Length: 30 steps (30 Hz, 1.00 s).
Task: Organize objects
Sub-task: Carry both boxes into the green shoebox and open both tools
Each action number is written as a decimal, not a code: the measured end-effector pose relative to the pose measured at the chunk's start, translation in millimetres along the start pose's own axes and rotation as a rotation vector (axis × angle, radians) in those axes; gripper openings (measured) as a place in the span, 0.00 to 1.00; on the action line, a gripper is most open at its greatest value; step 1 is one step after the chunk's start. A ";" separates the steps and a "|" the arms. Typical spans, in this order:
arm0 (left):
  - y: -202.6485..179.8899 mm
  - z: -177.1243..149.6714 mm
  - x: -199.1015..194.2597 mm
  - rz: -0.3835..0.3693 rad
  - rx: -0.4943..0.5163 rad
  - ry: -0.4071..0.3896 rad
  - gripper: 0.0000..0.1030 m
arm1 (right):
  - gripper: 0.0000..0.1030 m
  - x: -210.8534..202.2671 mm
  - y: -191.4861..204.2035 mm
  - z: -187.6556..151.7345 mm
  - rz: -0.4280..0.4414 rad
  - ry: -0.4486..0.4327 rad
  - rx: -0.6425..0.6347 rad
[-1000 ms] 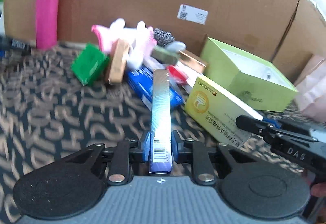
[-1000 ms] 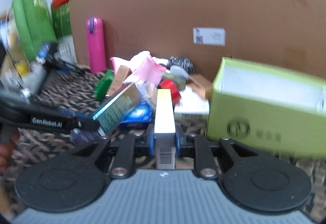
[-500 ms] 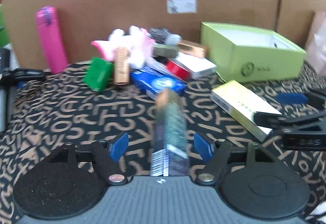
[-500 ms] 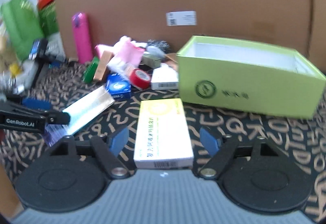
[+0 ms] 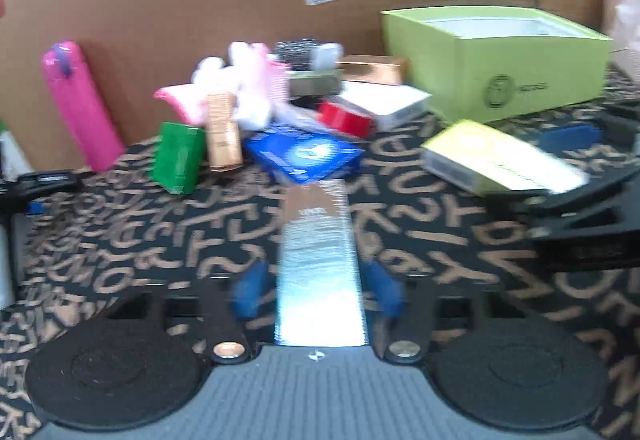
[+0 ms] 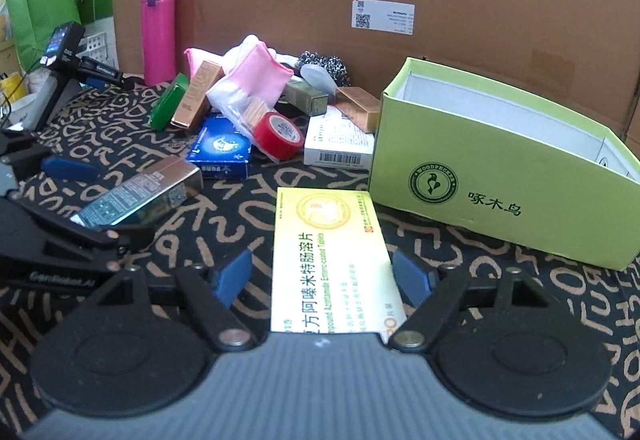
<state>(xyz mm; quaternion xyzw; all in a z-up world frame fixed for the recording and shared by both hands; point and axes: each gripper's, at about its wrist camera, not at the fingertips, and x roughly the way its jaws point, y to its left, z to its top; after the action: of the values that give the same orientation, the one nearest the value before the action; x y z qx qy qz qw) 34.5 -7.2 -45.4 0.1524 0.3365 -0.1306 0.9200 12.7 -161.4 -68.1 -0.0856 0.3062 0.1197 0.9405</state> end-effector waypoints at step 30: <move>-15.9 70.2 -46.9 -0.188 -0.049 -0.172 0.41 | 0.65 -66.8 -55.4 29.0 0.054 -0.175 0.071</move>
<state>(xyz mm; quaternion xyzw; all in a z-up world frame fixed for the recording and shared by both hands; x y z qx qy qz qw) 35.0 -41.2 33.5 0.0862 0.2725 -0.2204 0.9326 -8.2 -219.1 -0.2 -0.0331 0.2290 0.1409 0.9626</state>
